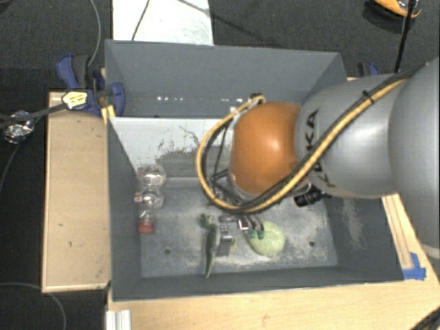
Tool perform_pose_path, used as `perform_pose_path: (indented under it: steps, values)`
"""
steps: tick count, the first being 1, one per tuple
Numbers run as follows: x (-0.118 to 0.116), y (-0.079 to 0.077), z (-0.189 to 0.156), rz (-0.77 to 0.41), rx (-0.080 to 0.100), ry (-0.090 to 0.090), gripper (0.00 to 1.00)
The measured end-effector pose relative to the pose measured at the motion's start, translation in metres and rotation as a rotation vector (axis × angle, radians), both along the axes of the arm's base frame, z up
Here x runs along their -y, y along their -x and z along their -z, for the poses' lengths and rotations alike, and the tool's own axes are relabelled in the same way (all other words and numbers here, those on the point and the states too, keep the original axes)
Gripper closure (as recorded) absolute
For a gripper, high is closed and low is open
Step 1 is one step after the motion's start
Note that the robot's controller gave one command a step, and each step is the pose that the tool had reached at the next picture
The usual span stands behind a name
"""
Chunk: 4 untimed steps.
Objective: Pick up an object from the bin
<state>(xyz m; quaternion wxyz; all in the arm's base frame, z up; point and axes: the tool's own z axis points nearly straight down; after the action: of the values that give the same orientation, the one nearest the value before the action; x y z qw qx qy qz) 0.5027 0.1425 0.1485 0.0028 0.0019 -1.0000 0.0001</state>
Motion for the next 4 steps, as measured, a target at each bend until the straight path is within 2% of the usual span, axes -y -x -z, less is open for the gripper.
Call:
perform_pose_path:
  steps: [1,2,3,4]
  values:
    - [0.0,0.0,-0.002,0.001,0.001,0.0,0.0]
    - [-0.008,0.011,0.026,-0.025,0.009,-0.002,0.0]
    - [0.024,0.018,0.059,-0.069,0.003,-0.004,0.0]
    - [0.072,0.012,0.078,0.067,0.007,-0.002,1.0]
